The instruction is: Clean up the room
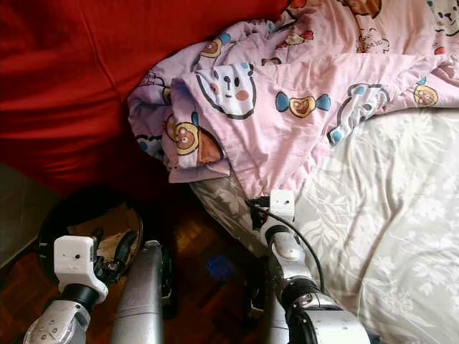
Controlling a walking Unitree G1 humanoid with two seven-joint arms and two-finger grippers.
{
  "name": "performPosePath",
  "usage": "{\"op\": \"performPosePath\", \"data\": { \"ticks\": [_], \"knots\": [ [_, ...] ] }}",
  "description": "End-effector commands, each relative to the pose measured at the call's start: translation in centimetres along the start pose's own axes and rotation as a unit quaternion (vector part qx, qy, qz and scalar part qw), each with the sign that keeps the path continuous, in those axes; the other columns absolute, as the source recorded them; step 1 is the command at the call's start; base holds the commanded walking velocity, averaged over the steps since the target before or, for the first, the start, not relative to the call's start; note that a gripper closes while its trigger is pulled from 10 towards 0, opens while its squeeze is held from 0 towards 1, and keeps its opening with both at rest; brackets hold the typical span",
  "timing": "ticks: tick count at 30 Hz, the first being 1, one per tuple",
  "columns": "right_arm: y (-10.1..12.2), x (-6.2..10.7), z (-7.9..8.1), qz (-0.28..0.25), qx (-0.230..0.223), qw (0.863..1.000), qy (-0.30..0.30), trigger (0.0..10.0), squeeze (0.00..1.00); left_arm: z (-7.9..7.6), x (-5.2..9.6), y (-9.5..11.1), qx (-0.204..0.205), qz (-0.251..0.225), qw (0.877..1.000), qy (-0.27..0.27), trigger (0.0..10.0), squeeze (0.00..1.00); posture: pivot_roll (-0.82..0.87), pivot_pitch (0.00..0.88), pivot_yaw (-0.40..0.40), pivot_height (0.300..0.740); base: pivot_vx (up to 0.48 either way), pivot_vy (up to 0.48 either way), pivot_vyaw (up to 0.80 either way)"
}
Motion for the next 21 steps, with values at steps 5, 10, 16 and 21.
{"op": "performPosePath", "data": {
  "ticks": [5,10,16,21],
  "knots": [
    [-2.3,0.9,-1.2,0.033,0.022,0.999,-0.017,0.0,0.00,-0.3,1.0,-1.1,0.003,0.031,1.000,-0.005,10.0,0.00,0.27,0.528,-0.021,0.615,0.000,0.000,0.00],
    [-2.8,1.1,-1.2,0.038,0.042,0.998,-0.014,0.0,0.00,-0.1,1.0,-1.4,0.003,0.036,0.999,0.000,10.0,0.00,0.27,0.524,-0.027,0.615,0.000,0.000,0.00],
    [-3.2,1.4,-1.6,0.043,0.044,0.998,-0.023,0.0,0.00,-0.2,1.0,-1.6,0.002,0.038,0.999,-0.001,10.0,0.00,0.26,0.524,-0.027,0.615,0.000,0.000,0.00],
    [-3.5,1.5,-1.9,0.045,0.043,0.998,-0.028,0.0,0.00,-0.2,1.2,-2.0,0.001,0.044,0.999,-0.001,10.0,0.00,0.26,0.517,-0.026,0.615,0.000,0.000,0.00]
  ]
}}
Point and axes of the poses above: a point about 5 cm out from each wrist's last joint towards the gripper, its own x axis pointing back from the gripper into the wrist, its own y axis along the axis of the wrist's last joint, z = x × y, the point moved 3 cm from there along -x, pointing out of the wrist towards the gripper, and after that the axes turned 15 degrees about -x, right-handed, at the moved point
